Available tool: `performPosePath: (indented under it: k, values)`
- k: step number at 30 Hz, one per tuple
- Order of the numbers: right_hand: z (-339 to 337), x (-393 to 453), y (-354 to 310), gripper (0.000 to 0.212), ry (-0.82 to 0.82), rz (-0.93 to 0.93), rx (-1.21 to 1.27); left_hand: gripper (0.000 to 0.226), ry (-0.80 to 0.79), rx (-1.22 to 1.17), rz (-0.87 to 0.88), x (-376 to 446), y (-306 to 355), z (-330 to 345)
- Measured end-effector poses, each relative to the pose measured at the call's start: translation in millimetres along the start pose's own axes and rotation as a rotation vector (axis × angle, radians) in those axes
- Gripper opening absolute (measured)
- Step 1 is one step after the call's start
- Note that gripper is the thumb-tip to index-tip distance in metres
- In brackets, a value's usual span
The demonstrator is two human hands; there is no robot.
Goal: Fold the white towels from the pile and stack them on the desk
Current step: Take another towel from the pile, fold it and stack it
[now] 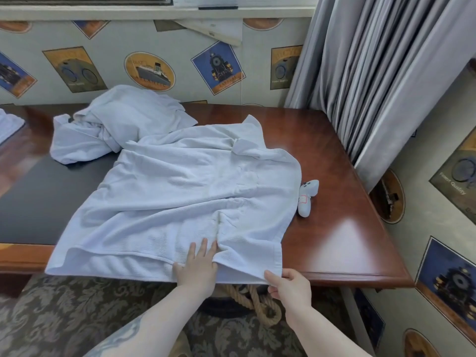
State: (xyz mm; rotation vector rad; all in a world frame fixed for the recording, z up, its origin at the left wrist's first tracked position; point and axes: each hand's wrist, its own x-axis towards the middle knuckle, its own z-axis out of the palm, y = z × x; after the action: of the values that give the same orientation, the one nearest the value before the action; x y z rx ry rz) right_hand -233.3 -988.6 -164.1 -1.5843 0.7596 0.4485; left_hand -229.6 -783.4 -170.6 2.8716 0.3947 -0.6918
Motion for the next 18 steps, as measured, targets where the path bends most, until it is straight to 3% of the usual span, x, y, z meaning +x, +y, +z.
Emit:
performPosePath:
  k: [2,7,13,15,18]
  values:
    - [7.1,-2.9,-6.2,0.033,-0.029,0.03,0.069,0.053,0.116,-0.157,-0.054,-2.3,-3.4,2.9]
    - [29.9,-12.8,-23.3,0.02,-0.061,0.36,0.501,0.041,0.459,-0.493,-0.215,-1.4,-23.7,1.7]
    - [50.6,-7.5,-30.0,0.018,0.21,0.184,0.623,0.045,0.466,-0.54,-0.306,8.9,-89.0,1.3]
    - [76.0,-13.4,-26.5,0.014,0.226,0.197,0.69,0.043,0.489,-0.835,-0.395,13.1,-101.0,1.5]
    - [111.4,-20.0,-17.9,0.034,0.297,0.228,0.773,0.038,0.423,-1.521,-0.748,19.2,-119.6,-15.5]
